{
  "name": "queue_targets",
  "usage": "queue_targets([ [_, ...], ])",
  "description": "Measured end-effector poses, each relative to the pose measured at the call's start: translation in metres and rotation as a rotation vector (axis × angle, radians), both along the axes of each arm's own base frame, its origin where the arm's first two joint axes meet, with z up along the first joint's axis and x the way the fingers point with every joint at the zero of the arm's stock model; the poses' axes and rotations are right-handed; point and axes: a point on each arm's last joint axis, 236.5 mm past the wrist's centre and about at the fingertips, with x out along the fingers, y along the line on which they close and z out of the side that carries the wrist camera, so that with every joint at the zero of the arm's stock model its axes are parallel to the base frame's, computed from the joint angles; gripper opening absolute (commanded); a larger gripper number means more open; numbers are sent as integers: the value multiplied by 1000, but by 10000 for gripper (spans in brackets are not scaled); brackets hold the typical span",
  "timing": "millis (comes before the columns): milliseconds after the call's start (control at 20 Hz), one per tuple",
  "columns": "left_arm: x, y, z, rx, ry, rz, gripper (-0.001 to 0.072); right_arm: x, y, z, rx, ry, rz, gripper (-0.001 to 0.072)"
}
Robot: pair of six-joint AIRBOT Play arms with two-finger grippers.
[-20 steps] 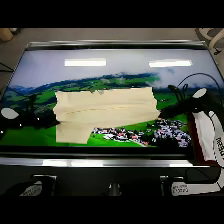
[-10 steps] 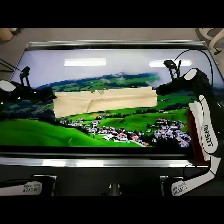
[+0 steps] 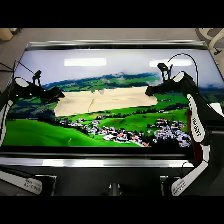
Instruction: Fold the shirts.
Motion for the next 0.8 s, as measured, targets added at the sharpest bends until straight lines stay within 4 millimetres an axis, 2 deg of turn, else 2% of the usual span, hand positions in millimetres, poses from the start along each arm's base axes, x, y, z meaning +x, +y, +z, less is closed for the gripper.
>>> queue_targets([
  [150,-3,5,22,-6,-5,-32,506,1,-18,10,3,-5,-12,698],
  [300,-7,2,57,4,-57,-73,506,-3,-45,4,31,45,-91,686],
  [350,-8,0,69,9,-80,-85,505,-7,-48,-1,45,70,-100,683],
  [550,-16,-22,115,29,-172,-150,486,-12,-38,-19,133,144,-134,657],
  [600,-19,-29,124,33,-192,-167,487,-11,-31,-22,159,152,-143,604],
  [700,-24,-46,138,36,-223,-206,486,-8,-14,-26,201,168,-156,582],
  [750,-27,-55,143,36,-233,-227,487,-7,-7,-28,212,173,-161,477],
  [800,-29,-64,146,35,-240,-247,487,-5,0,-30,217,173,-166,262],
])
